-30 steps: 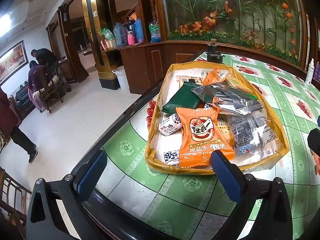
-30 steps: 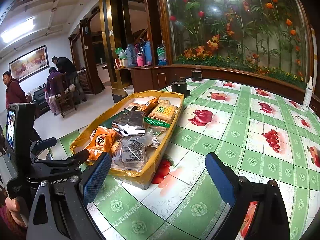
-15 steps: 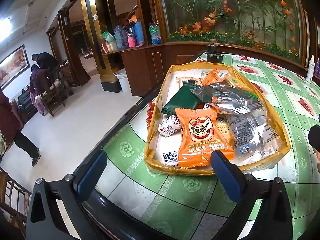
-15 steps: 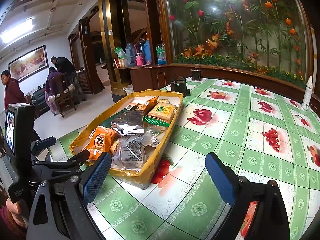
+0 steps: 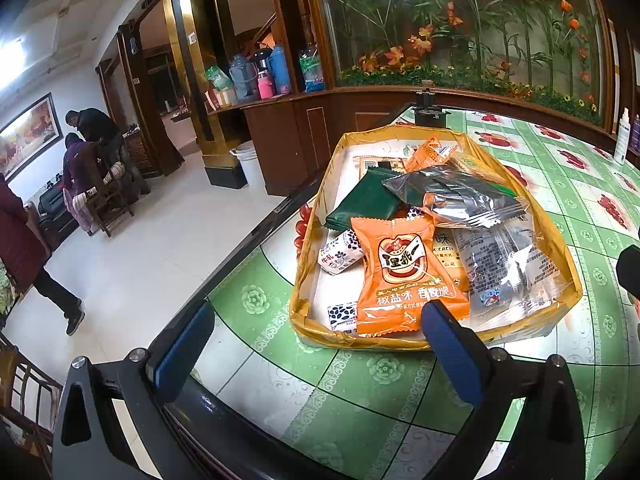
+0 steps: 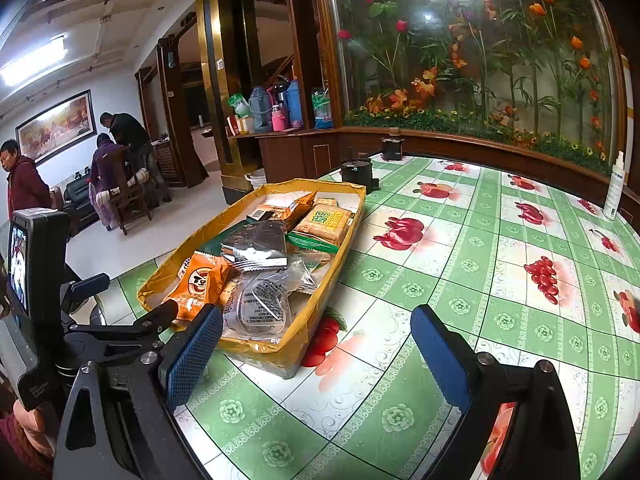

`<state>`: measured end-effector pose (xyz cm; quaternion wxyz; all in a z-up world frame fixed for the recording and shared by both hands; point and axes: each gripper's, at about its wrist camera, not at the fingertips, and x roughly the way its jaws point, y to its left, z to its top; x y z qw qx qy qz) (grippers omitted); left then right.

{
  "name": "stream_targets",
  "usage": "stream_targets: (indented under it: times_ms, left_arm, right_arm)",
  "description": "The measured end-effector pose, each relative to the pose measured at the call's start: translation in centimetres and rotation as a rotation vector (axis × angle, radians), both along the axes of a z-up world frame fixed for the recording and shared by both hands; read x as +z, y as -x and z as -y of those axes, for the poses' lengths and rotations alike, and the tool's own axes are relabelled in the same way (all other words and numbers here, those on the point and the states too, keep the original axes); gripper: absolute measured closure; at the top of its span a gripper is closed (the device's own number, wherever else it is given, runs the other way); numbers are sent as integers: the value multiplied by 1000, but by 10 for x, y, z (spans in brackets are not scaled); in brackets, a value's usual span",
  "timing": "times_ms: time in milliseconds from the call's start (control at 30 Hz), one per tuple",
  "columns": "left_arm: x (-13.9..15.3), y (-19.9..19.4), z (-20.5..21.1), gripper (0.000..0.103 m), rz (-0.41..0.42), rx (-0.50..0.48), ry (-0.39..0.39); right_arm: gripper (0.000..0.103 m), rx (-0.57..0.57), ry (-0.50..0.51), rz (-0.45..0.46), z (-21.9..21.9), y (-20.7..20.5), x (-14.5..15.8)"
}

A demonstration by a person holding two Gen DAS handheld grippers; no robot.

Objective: Organize snacks

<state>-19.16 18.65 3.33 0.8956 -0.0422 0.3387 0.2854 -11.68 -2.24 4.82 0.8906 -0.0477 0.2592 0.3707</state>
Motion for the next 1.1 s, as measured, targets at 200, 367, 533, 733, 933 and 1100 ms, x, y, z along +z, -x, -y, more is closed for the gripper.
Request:
stream_targets:
  times_ms: [200, 367, 533, 733, 933, 1100]
  left_arm:
    - [-1, 0, 0, 0, 0, -1, 2]
    - [-1, -1, 2, 0, 0, 0, -2]
    - [-2, -1, 2, 0, 0, -1, -3]
    - [-2, -2, 2, 0, -1, -1, -6]
    - [-3, -3, 2, 0, 0, -1, -7]
    - [-4, -3, 1, 0, -4, -2, -5]
  right_arm:
    - [6, 0, 0, 0, 0, 0, 0]
    - [6, 0, 0, -1, 0, 0, 0]
    - [6, 0, 1, 0, 0, 0, 0]
    - [6, 1, 0, 0, 0, 0, 1]
    - [6, 0, 1, -1, 0, 0, 1]
    - [6, 1, 1, 0, 0, 0, 1]
